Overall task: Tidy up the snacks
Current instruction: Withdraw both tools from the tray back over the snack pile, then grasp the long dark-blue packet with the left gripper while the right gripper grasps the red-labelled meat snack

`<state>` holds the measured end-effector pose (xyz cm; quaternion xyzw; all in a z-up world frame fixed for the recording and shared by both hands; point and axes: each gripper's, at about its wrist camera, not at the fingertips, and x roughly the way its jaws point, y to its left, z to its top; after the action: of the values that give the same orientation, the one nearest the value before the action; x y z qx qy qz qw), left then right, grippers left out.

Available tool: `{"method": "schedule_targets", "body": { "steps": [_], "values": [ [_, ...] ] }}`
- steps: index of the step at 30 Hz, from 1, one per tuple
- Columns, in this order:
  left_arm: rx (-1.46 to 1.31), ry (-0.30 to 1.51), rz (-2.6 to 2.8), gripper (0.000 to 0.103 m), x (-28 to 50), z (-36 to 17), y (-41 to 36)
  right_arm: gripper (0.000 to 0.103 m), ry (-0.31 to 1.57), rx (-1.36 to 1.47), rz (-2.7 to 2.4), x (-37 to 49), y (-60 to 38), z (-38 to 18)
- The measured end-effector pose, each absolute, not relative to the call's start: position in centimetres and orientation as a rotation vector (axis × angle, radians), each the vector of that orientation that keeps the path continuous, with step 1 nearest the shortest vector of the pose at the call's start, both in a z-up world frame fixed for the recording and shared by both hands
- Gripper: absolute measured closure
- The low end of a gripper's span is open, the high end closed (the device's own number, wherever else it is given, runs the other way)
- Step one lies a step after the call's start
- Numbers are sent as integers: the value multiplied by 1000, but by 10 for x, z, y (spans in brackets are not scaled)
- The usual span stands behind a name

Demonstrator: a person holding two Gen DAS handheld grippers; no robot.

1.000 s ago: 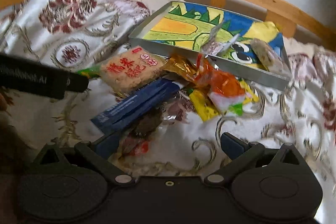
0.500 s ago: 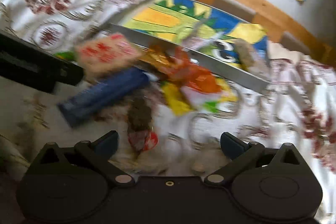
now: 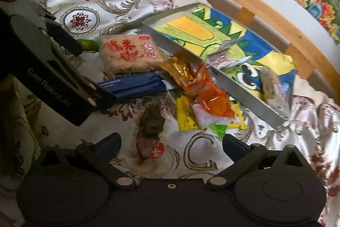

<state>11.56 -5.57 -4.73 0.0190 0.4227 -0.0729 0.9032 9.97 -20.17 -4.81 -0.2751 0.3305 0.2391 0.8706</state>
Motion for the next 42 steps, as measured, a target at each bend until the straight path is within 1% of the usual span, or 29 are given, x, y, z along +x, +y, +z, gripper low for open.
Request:
{"method": "schedule_targets", "body": {
  "steps": [5, 6, 9, 13, 18, 20, 21, 23, 26, 30, 31, 33, 34, 38, 42],
  "values": [
    [90, 901, -185, 1, 123, -52, -65, 17, 768, -425, 514, 118, -214, -51],
    [97, 902, -192, 1, 124, -53, -67, 22, 776, -399, 519, 119, -215, -51],
    [105, 906, -209, 1, 126, -56, -70, 30, 793, -371, 529, 115, -217, -52],
    [101, 907, -209, 1, 128, -59, -70, 32, 791, -376, 535, 113, -216, -52],
    [85, 920, -211, 2, 131, -60, -68, 30, 818, -340, 531, 117, -219, -53],
    [73, 917, -213, 9, 131, -59, -68, 30, 816, -342, 529, 116, -219, -53],
    [68, 917, -212, 11, 130, -59, -67, 30, 813, -346, 528, 115, -219, -53],
    [53, 918, -212, 19, 129, -58, -66, 31, 809, -350, 528, 115, -219, -53],
    [26, 918, -232, 26, 128, -56, -67, 34, 809, -343, 533, 115, -219, -53],
    [41, 935, -247, 40, 129, -57, -72, 46, 800, -343, 552, 112, -216, -52],
    [56, 941, -244, 45, 130, -58, -73, 49, 801, -340, 557, 112, -216, -52],
    [72, 947, -242, 52, 131, -58, -75, 50, 805, -328, 559, 112, -216, -52],
    [69, 950, -243, 59, 131, -57, -75, 50, 805, -325, 559, 113, -216, -52],
    [30, 971, -245, 63, 132, -54, -72, 51, 790, -339, 553, 110, -215, -50],
    [-88, 1004, -255, 64, 127, -48, -64, 51, 729, -470, 541, 97, -206, -49]
  ]
}}
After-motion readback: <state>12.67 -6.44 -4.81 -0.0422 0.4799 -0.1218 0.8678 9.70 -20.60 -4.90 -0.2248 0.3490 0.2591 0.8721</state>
